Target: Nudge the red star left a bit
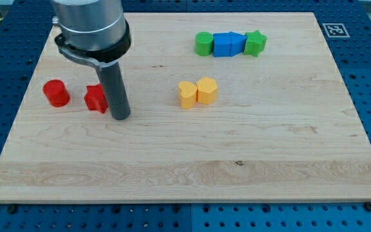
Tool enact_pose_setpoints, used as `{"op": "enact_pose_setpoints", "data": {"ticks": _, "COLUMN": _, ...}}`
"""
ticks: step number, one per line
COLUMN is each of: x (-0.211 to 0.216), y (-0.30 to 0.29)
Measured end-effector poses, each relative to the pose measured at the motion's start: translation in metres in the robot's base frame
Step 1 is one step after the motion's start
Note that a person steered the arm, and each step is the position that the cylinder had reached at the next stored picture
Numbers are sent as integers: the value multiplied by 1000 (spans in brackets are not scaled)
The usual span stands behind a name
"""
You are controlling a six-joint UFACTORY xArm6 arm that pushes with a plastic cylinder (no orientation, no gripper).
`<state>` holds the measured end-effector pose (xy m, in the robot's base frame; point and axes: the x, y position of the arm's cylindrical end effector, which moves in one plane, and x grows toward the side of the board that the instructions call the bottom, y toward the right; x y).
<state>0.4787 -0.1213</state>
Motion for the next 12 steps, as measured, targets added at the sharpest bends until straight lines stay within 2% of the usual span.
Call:
{"op": "enact_pose_setpoints", "data": {"ticks": 6, "x": -9, "y": -16}}
{"op": "enact_pose_setpoints", "data": {"ticks": 8, "x": -29, "y": -16}}
{"op": "enact_pose_setpoints", "data": {"ticks": 12, "x": -20, "y": -28}}
